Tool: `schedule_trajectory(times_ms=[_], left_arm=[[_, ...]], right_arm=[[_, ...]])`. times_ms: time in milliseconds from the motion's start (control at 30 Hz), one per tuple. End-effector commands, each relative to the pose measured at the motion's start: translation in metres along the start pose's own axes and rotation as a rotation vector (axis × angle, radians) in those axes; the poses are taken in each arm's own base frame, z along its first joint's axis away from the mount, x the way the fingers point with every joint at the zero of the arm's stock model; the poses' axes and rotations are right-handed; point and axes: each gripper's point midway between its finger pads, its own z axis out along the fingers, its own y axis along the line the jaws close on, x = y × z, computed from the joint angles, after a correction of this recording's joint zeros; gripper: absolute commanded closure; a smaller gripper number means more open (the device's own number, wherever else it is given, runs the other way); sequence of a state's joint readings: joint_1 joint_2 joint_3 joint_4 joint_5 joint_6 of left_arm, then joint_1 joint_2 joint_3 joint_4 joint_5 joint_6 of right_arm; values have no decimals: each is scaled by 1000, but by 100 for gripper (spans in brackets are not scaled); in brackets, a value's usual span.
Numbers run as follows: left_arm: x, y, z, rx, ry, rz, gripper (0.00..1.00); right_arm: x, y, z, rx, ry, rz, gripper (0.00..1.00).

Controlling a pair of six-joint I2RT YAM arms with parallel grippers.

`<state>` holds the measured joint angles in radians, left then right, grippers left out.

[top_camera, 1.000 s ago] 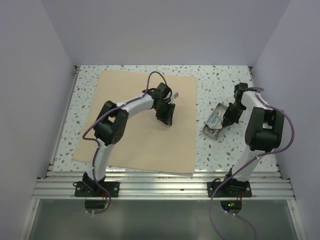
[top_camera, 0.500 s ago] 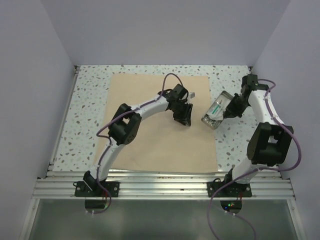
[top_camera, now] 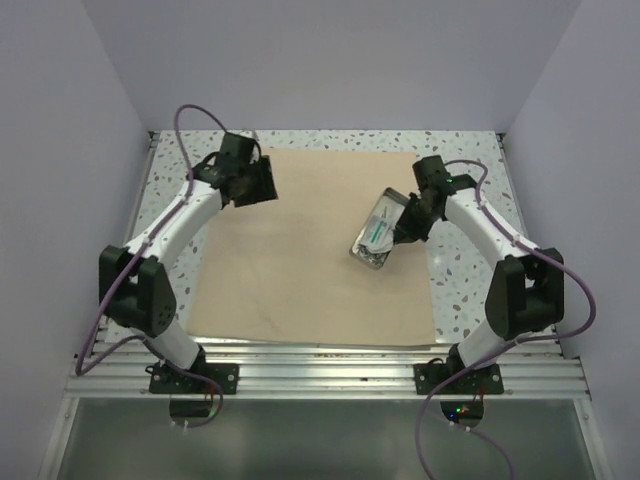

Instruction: Prepare the surgical pack

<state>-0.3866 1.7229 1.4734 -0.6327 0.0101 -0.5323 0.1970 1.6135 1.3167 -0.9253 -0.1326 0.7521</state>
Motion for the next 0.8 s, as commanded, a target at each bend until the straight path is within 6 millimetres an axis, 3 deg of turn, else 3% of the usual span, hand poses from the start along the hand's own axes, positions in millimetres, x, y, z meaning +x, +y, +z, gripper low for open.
schedule_trajectory(times_ms=[0, 33, 67, 133, 300, 433, 567, 767], left_arm=[[18, 59, -33, -169, 1, -52, 38], [29, 71, -35, -198, 22, -65, 37], [28, 83, -46, -228, 0, -92, 37], [33, 99, -56, -275, -7, -122, 37], [27, 117, -85, -313, -85, -159, 35], [33, 118, -83, -309, -83, -159, 34], [36, 111, -69, -262, -54, -156, 34], [54, 106, -41, -210, 33, -150, 32]], right_arm=[[11, 51, 3, -115, -68, 116, 100], [19, 54, 11, -109, -59, 140, 100], [27, 66, 18, -117, -66, 171, 100], [35, 73, 25, -96, -84, 188, 100], [62, 100, 53, -68, -97, 235, 100], [84, 106, 77, -20, -75, 252, 100], [104, 106, 91, 4, -56, 253, 100], [114, 106, 104, 23, -38, 230, 100]])
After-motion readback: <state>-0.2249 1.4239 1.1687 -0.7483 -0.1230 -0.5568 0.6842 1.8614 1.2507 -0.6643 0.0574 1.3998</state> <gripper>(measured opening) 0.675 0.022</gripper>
